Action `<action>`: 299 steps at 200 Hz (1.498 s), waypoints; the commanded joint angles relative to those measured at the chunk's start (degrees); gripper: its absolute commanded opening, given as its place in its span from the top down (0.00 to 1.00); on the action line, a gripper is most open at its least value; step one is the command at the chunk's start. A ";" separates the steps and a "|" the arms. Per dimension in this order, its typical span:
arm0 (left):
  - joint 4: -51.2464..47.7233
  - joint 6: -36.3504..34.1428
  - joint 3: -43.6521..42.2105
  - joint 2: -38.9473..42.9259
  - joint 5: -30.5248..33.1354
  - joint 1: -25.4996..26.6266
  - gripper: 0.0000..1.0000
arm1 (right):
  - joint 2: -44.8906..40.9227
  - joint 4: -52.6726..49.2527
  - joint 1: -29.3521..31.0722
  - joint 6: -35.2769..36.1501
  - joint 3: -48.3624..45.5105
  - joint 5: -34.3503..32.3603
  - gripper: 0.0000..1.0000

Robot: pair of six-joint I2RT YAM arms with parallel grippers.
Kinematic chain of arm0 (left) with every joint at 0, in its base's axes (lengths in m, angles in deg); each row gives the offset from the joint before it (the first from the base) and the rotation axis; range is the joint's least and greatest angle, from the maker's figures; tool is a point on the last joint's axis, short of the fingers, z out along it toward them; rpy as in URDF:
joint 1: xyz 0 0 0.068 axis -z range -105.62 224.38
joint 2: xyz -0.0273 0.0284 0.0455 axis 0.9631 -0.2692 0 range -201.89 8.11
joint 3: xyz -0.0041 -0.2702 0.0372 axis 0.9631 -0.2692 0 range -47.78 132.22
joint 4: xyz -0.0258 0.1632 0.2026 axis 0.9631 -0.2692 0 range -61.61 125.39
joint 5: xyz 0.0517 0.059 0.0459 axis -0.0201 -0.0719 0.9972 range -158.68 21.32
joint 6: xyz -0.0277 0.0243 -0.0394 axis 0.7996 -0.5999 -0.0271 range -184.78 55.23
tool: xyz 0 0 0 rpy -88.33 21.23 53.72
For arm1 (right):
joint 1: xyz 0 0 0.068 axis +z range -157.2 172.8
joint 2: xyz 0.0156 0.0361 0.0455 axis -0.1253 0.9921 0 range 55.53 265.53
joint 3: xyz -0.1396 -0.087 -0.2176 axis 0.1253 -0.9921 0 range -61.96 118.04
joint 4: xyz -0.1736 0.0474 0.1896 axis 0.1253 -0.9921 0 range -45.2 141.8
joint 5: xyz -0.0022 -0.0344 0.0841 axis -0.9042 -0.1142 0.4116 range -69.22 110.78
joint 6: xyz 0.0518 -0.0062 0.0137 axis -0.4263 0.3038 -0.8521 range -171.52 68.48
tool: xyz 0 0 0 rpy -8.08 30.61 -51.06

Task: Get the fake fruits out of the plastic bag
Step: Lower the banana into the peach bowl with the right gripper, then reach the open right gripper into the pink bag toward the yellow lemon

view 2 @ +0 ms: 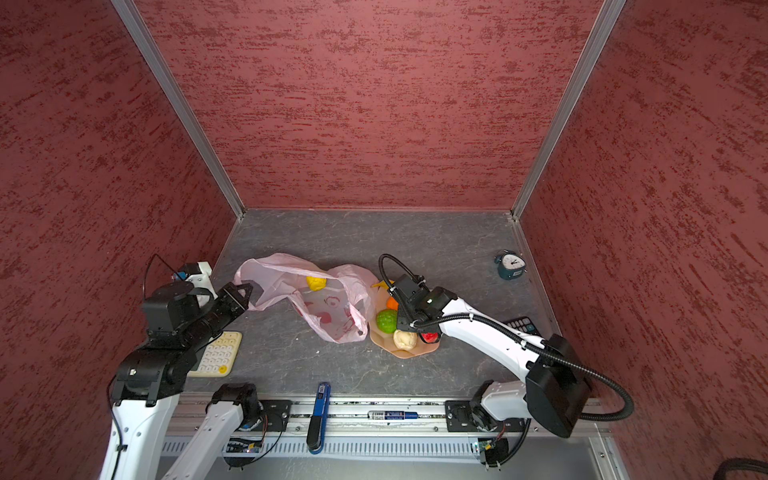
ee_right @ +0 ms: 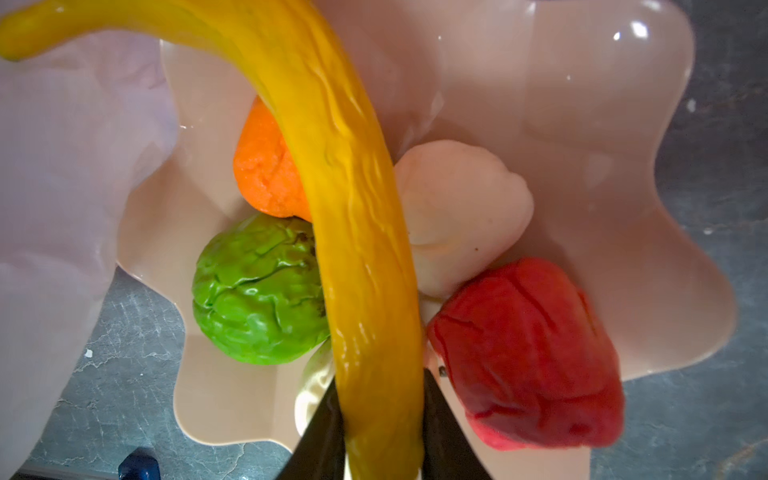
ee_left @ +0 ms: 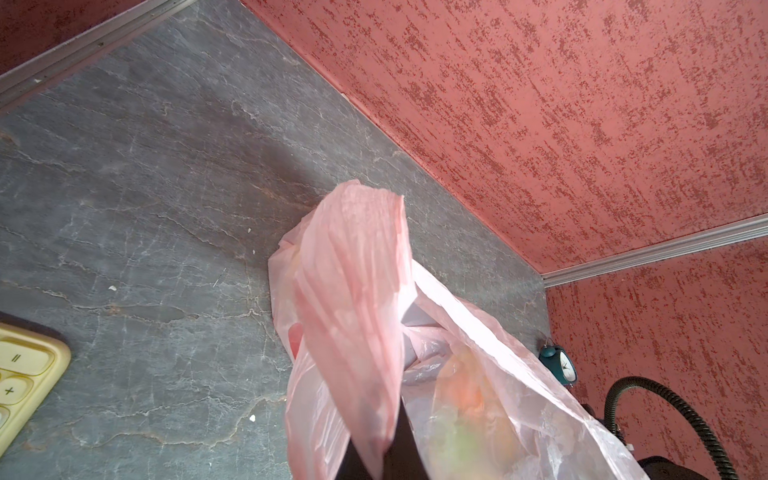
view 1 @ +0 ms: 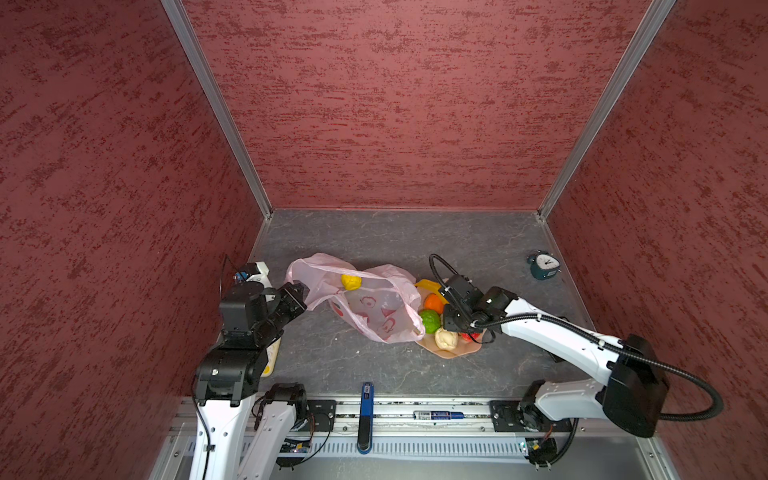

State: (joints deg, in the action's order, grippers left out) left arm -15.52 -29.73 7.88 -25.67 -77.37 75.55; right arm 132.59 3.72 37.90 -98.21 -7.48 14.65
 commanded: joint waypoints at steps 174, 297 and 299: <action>-2.06 -5.21 0.44 -1.11 -9.04 -0.53 0.99 | 2.20 7.44 0.97 24.95 35.93 -0.56 0.47; -14.91 -1.26 -0.16 3.52 -11.80 -0.38 1.00 | 29.15 -0.53 17.26 28.83 52.36 12.65 0.58; -15.31 -1.22 -0.08 3.54 -11.90 -0.42 1.00 | 29.08 -0.40 17.33 28.70 51.99 12.64 0.58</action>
State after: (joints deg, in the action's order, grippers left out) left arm -25.91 -32.04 7.99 -22.75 -87.95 75.51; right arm 162.92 5.38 54.86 -68.27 47.90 27.02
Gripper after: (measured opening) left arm 0.048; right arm 0.420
